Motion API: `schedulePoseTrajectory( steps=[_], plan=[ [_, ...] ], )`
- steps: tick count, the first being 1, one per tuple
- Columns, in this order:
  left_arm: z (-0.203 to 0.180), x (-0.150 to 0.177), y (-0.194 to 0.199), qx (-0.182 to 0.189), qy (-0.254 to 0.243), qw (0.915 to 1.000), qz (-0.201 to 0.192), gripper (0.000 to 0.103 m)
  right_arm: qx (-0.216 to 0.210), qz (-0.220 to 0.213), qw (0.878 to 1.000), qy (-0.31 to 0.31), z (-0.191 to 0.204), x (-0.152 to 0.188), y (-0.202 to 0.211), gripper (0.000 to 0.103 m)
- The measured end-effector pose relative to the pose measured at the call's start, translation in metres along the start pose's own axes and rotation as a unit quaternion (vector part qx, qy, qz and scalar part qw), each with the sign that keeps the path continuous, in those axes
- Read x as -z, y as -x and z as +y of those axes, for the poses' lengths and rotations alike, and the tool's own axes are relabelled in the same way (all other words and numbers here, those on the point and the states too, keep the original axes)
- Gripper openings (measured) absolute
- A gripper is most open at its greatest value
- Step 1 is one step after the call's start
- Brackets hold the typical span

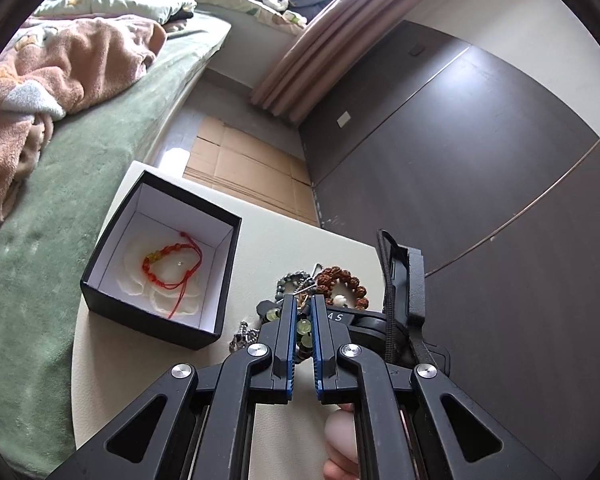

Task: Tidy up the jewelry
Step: 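Lift the silver chain necklace with the right tool while the left tool holds the dark bracelet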

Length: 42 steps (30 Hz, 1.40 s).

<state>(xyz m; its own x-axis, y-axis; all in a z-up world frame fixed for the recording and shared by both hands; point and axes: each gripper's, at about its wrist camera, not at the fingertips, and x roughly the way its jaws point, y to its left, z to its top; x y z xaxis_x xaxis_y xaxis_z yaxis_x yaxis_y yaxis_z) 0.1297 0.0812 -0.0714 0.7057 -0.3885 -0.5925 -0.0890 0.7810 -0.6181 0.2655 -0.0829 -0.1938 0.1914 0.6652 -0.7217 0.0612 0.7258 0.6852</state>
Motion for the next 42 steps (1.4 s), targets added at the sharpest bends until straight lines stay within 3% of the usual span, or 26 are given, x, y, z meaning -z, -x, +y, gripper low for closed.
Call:
schedulePoseTrajectory(
  steps=[4, 9, 13, 24, 29, 34, 37, 42],
  plan=[
    [0.002, 0.001, -0.005, -0.018, -0.001, 0.9998, 0.008, 0.007, -0.004, -0.019, 1.000, -0.007, -0.003, -0.001, 0.010, 0.004],
    [0.007, 0.003, -0.015, -0.039, -0.003, 0.9989, 0.024, 0.007, -0.066, -0.057, 0.996, 0.027, 0.018, -0.004, 0.046, 0.004],
    [0.012, 0.006, -0.022, -0.048, 0.000, 0.9983, 0.034, 0.007, -0.116, -0.083, 0.987, 0.069, 0.040, 0.001, 0.078, 0.004],
    [0.012, 0.013, -0.036, -0.060, 0.001, 0.9971, 0.047, 0.007, -0.200, -0.121, 0.962, 0.140, 0.081, 0.022, 0.130, 0.004],
    [0.015, 0.008, -0.032, -0.069, 0.006, 0.9970, 0.035, 0.007, -0.235, -0.129, 0.950, 0.158, 0.092, 0.029, 0.145, 0.004],
    [0.023, 0.002, -0.024, -0.068, 0.022, 0.9972, 0.024, 0.006, -0.279, -0.144, 0.928, 0.198, 0.117, 0.043, 0.165, 0.004],
    [0.029, -0.005, -0.012, -0.060, 0.029, 0.9978, 0.004, 0.000, -0.293, -0.152, 0.919, 0.215, 0.128, 0.049, 0.175, 0.004],
    [0.035, -0.018, 0.009, -0.039, 0.032, 0.9980, -0.039, 0.000, -0.301, -0.155, 0.914, 0.224, 0.141, 0.050, 0.177, 0.004]
  ],
)
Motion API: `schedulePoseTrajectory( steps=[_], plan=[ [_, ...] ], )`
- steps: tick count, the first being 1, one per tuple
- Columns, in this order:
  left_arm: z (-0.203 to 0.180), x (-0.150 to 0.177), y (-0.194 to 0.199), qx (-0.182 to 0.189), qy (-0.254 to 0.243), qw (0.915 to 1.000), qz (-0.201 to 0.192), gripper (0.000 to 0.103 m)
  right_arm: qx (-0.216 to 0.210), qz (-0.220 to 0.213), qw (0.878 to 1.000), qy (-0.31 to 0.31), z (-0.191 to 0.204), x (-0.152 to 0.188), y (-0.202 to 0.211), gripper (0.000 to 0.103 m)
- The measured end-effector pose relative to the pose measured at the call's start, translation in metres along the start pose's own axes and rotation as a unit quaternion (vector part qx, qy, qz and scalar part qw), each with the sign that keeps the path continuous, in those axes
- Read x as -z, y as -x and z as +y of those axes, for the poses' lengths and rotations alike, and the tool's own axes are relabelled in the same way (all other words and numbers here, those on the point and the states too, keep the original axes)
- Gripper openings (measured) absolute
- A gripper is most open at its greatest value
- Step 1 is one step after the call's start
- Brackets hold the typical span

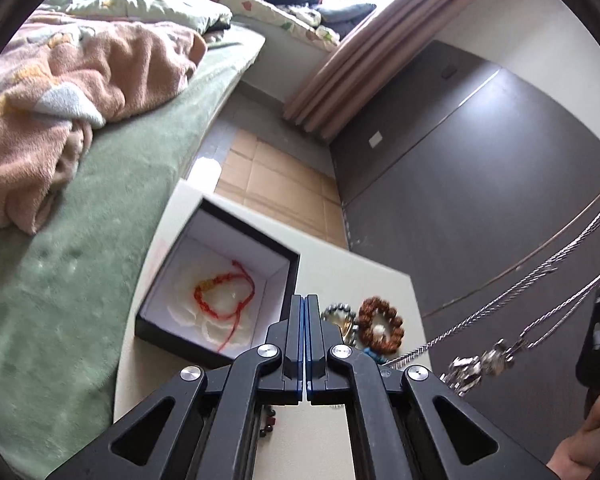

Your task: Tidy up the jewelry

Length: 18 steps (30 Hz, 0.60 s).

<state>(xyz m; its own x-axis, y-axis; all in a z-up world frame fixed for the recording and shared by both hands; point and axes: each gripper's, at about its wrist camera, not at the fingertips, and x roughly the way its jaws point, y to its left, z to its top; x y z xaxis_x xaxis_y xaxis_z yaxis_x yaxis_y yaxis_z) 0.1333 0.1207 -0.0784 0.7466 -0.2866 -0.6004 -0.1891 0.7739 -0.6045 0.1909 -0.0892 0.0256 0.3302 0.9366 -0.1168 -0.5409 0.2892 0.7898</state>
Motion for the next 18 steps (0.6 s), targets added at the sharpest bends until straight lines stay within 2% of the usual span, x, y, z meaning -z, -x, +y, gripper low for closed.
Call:
schedulePoseTrajectory(
  steps=[3, 6, 9, 12, 18],
  plan=[
    [0.002, -0.008, 0.007, 0.009, -0.001, 0.9998, -0.017, 0.000, -0.001, 0.001, 1.000, -0.002, 0.000, 0.000, -0.005, 0.004],
    [0.004, -0.011, 0.008, -0.012, -0.002, 0.9999, -0.011, 0.000, 0.000, 0.004, 1.000, -0.003, -0.002, -0.001, -0.008, 0.004],
    [0.012, -0.006, 0.008, -0.036, 0.009, 0.9992, 0.017, 0.000, 0.001, 0.009, 1.000, 0.001, -0.002, -0.002, -0.011, 0.004],
    [0.013, 0.005, 0.004, -0.072, -0.007, 0.9959, 0.054, 0.001, 0.006, 0.014, 1.000, -0.003, -0.007, -0.003, -0.015, 0.004],
    [0.020, 0.030, -0.016, -0.118, -0.025, 0.9844, 0.128, 0.002, 0.021, 0.012, 1.000, -0.018, -0.017, -0.001, -0.009, 0.005]
  ],
)
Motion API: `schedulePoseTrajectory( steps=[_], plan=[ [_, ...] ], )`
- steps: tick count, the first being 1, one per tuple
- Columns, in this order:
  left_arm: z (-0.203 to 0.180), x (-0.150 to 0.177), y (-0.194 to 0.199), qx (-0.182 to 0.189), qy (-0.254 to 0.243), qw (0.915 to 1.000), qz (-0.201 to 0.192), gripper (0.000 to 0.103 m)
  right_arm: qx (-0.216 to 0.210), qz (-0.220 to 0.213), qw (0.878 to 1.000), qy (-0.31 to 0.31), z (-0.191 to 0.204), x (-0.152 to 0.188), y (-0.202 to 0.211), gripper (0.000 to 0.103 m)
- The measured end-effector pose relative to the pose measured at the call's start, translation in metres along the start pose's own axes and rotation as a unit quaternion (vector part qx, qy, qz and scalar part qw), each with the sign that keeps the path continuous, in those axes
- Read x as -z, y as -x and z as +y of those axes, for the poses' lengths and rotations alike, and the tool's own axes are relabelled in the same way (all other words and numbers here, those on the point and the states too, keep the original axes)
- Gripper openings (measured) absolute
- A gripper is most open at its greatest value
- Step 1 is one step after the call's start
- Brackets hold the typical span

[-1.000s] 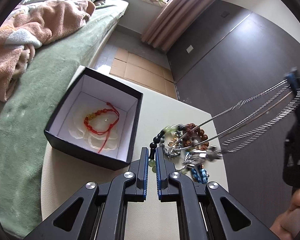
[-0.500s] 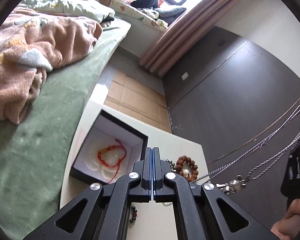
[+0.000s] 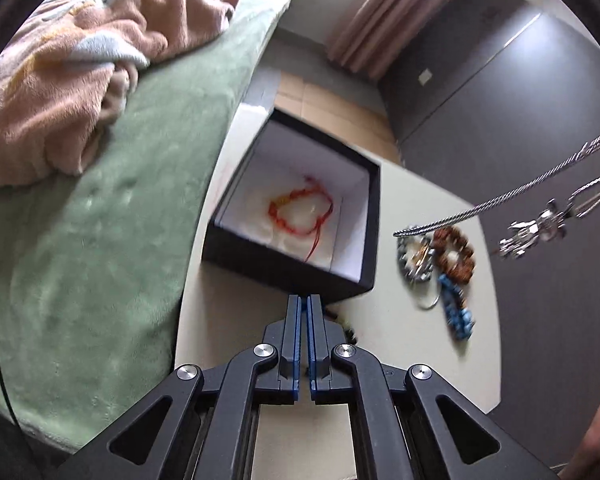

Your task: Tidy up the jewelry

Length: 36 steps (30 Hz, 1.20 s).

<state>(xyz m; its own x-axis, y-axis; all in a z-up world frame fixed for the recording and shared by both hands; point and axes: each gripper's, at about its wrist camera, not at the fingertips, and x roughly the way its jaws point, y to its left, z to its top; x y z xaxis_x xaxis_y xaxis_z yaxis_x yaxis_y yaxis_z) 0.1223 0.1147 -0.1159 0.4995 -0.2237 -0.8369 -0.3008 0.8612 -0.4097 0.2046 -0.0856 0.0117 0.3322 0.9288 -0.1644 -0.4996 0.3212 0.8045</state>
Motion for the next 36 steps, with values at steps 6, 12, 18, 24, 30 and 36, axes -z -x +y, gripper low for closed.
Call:
schedulePoseTrajectory(
  steps=[6, 12, 18, 24, 30, 36],
  plan=[
    [-0.009, 0.015, -0.026, -0.051, -0.044, 0.9967, 0.045, 0.003, 0.013, -0.002, 1.000, -0.001, -0.005, 0.003, 0.008, 0.005],
    [-0.013, 0.020, -0.035, -0.078, -0.072, 0.9929, 0.053, 0.034, 0.019, -0.015, 1.000, -0.015, -0.014, 0.002, 0.022, 0.005],
    [-0.014, 0.022, -0.026, -0.084, -0.071, 0.9937, 0.020, 0.095, 0.032, -0.020, 0.999, -0.028, -0.025, 0.003, 0.031, 0.005],
    [-0.015, 0.020, -0.032, -0.110, -0.088, 0.9896, 0.027, 0.052, 0.035, -0.026, 0.999, -0.030, -0.026, 0.000, 0.038, 0.005],
    [-0.027, 0.026, -0.045, -0.150, -0.123, 0.9806, 0.026, 0.031, 0.034, -0.027, 0.998, -0.036, -0.029, 0.000, 0.042, 0.005],
    [-0.034, 0.034, -0.048, -0.161, -0.152, 0.9751, 0.020, 0.008, 0.028, -0.021, 0.999, -0.023, -0.022, 0.000, 0.039, 0.005]
  ],
)
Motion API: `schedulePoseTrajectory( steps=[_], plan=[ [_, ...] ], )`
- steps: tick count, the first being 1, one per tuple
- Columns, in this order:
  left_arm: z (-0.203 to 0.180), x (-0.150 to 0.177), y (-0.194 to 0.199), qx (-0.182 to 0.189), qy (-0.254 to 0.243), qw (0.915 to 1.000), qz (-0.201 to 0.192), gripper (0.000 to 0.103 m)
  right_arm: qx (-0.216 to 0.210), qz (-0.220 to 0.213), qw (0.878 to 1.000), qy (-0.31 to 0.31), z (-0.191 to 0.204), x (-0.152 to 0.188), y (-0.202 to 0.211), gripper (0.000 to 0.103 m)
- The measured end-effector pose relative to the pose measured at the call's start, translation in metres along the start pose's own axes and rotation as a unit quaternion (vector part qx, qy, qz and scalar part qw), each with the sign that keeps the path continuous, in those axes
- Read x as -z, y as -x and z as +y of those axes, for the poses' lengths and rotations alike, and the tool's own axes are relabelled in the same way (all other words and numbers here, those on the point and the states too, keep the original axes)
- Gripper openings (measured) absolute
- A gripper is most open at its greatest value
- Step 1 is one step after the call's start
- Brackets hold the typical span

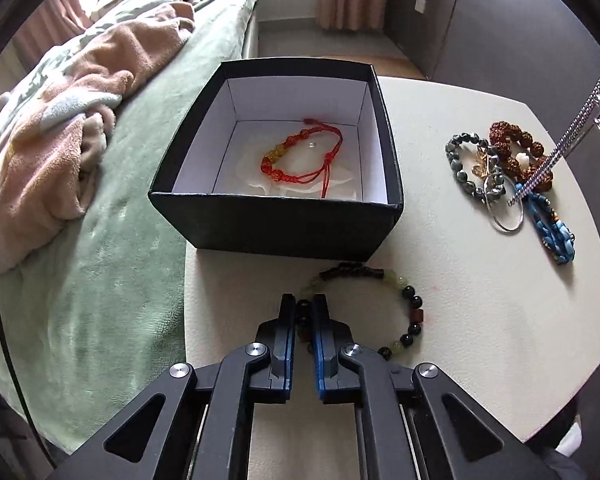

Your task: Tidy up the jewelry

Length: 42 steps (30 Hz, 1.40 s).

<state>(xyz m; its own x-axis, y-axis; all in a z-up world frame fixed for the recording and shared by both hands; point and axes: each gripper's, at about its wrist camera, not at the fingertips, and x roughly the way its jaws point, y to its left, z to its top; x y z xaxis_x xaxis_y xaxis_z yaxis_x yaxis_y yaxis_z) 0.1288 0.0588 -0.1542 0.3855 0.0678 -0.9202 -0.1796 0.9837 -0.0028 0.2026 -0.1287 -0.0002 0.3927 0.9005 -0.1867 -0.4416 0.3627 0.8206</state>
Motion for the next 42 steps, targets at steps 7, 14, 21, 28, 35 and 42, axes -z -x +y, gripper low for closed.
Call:
schedulePoseTrajectory(
  steps=[7, 14, 21, 28, 35, 42],
  plan=[
    [0.028, -0.004, 0.021, 0.073, 0.060, 0.9954, -0.021, 0.008, -0.025, 0.018, 0.999, 0.010, 0.009, 0.003, -0.018, 0.005],
    [0.052, -0.010, 0.059, 0.109, 0.095, 0.9872, -0.067, 0.008, -0.048, 0.037, 0.998, 0.010, 0.014, 0.007, -0.043, 0.005],
    [0.073, -0.024, 0.079, 0.124, 0.108, 0.9823, -0.090, 0.008, -0.066, 0.052, 0.996, 0.012, 0.021, 0.011, -0.070, 0.005],
    [0.082, -0.040, 0.108, 0.125, 0.103, 0.9795, -0.120, 0.008, -0.093, 0.056, 0.994, 0.002, 0.025, 0.009, -0.084, 0.005],
    [0.082, -0.063, 0.120, 0.122, 0.100, 0.9774, -0.140, 0.008, -0.075, 0.069, 0.995, -0.012, 0.011, 0.008, -0.093, 0.005],
    [0.074, -0.079, 0.116, 0.125, 0.102, 0.9759, -0.146, 0.008, -0.006, 0.133, 0.988, -0.074, -0.044, 0.025, -0.126, 0.007]
  ],
)
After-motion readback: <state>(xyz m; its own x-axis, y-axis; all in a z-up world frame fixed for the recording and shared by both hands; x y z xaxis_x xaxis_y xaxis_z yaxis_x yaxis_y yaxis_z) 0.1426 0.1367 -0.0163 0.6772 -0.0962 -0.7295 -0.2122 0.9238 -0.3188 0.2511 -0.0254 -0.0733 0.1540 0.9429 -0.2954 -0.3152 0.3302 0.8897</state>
